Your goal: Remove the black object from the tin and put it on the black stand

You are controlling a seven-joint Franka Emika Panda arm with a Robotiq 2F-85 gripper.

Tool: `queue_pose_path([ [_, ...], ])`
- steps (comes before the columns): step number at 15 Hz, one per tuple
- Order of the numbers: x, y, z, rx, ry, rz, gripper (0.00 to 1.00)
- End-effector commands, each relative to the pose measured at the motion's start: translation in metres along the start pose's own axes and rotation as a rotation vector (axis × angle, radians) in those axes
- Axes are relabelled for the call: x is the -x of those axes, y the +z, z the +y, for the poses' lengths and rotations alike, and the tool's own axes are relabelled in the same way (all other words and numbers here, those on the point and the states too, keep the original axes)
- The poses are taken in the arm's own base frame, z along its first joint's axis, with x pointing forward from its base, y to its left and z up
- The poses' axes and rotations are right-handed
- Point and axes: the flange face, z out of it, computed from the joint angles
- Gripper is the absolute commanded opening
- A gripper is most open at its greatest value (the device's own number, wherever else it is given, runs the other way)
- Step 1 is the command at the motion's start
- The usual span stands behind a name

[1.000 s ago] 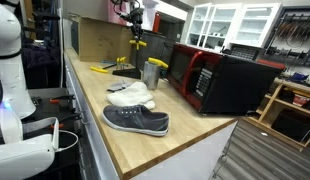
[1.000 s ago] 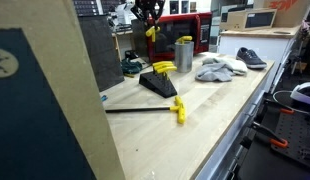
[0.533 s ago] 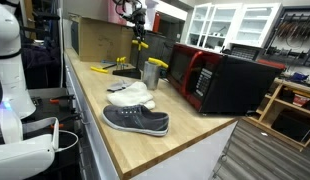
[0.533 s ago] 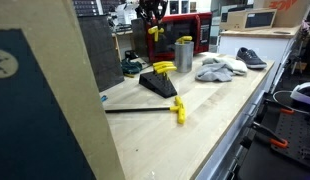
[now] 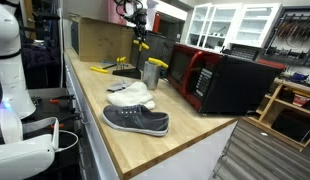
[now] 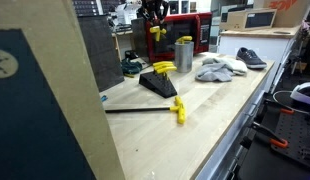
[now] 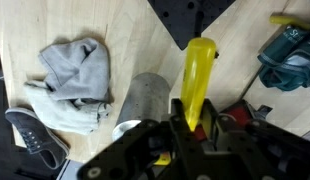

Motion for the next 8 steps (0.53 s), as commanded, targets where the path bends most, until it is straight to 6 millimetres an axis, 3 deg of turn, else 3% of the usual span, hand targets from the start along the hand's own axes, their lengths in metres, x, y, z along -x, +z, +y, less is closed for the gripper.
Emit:
queue_pose_path([
  [1, 0.0067, 0.0078, 0.0057, 0.042, 0.011, 0.016, 0.06],
  [8, 0.0141, 0.0024, -0.0021, 0.023, -0.012, 0.014, 0.06],
])
